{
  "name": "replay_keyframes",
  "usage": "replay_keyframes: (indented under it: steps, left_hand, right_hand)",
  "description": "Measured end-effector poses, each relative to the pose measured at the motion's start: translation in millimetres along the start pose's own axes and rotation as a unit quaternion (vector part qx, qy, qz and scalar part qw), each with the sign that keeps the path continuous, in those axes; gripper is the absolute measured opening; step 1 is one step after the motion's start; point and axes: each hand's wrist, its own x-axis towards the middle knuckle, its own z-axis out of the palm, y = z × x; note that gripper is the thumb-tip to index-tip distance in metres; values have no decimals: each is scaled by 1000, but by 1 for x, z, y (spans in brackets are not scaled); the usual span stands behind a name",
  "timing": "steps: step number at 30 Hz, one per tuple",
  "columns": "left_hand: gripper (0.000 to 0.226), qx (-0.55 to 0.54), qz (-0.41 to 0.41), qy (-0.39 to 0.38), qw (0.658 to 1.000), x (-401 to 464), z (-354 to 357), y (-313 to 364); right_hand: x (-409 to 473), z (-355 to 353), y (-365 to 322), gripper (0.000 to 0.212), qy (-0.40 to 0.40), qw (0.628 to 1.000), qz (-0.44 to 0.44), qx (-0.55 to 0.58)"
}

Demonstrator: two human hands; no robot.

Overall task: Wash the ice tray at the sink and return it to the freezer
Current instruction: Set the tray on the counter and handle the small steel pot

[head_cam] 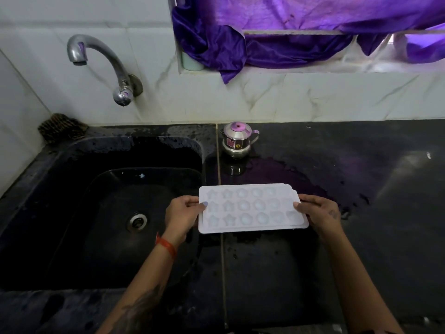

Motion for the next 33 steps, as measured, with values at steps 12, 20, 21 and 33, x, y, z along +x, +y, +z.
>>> replay_keyframes:
  steps: [12, 20, 21, 33]
  left_hand:
    - [11, 52, -21, 1, 998, -5, 15, -8]
    - [49, 132, 48, 63, 988, 6, 18, 4]
    - [52, 137, 63, 64, 986, 7, 20, 10]
    - [65, 163, 150, 37, 975, 57, 55, 65]
  right_hand:
    - [9, -11, 10, 21, 1, 996, 6, -91]
    - [9, -3, -14, 41, 25, 979, -50, -195]
    - [11, -1, -18, 44, 30, 977, -63, -203]
    - [55, 59, -72, 62, -35, 963, -157, -215]
